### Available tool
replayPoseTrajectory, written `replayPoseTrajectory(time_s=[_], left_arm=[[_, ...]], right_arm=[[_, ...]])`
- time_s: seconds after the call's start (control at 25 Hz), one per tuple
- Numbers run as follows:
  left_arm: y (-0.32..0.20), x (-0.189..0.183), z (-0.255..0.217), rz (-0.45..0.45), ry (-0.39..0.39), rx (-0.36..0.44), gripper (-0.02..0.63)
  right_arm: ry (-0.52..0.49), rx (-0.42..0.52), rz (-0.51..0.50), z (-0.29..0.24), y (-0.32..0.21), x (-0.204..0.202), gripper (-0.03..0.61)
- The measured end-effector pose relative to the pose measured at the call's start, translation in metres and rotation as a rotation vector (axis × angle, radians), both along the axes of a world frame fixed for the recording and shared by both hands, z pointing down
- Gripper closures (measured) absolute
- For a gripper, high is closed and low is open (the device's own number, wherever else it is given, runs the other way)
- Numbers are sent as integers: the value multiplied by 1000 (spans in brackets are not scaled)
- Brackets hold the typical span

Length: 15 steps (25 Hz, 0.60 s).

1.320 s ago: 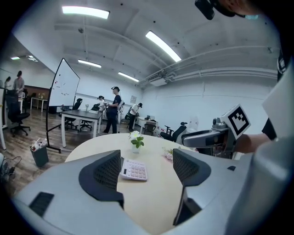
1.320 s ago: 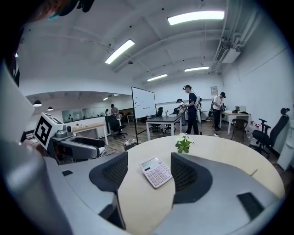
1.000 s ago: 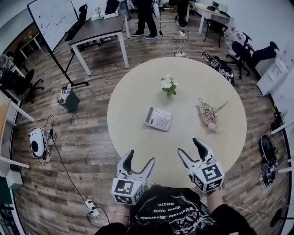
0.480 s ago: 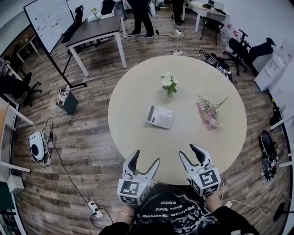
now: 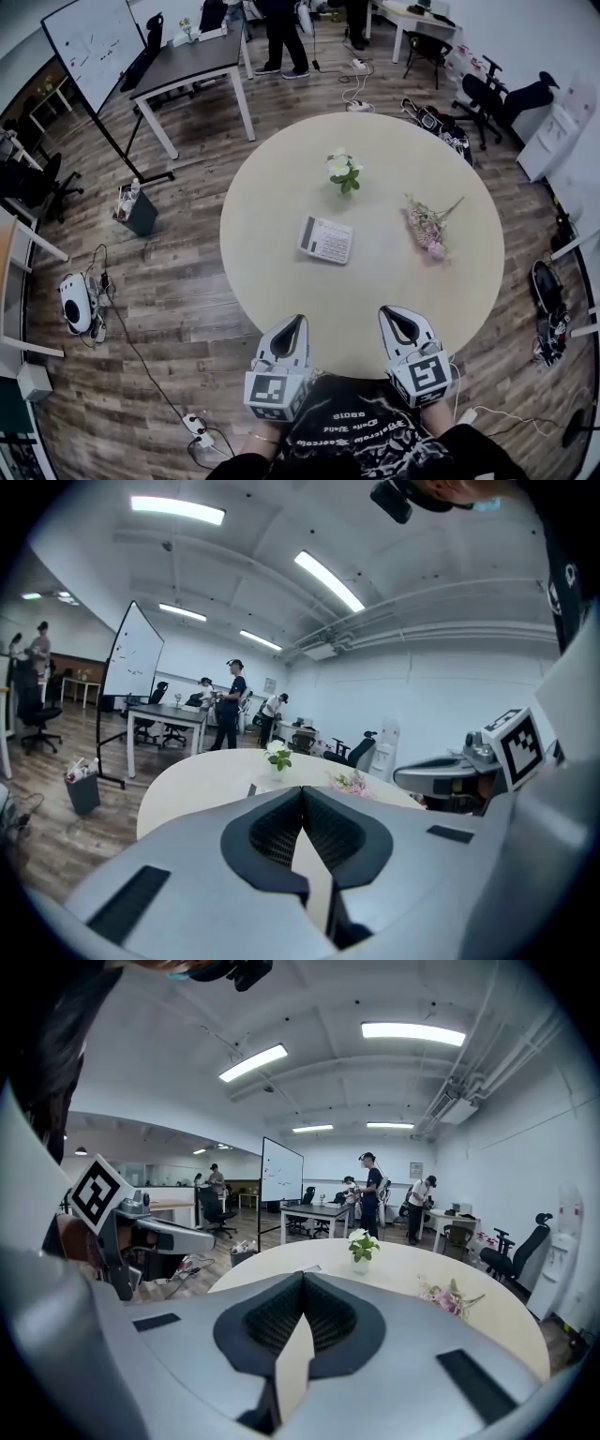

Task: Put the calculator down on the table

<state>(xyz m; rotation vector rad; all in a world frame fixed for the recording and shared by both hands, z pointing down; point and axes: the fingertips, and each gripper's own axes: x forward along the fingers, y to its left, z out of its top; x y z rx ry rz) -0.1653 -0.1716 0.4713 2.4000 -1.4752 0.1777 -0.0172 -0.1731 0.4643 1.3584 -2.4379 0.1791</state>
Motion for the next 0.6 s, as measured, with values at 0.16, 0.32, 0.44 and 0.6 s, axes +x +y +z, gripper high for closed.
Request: replayPoseTrajectory(time_s=[0.16, 0.32, 0.44, 0.6], left_arm=[[1, -6, -4, -24, 42, -14, 594], [0, -2, -6, 14, -2, 29, 594], [-4, -5, -8, 14, -6, 53, 594], [-6, -1, -11, 33, -50, 92, 594]], right_arm=[[77, 69, -61, 1, 3, -9, 572], [92, 28, -65, 6, 3, -10, 572], [140, 27, -65, 8, 5, -6, 573], [134, 25, -33, 9, 3, 7, 574]])
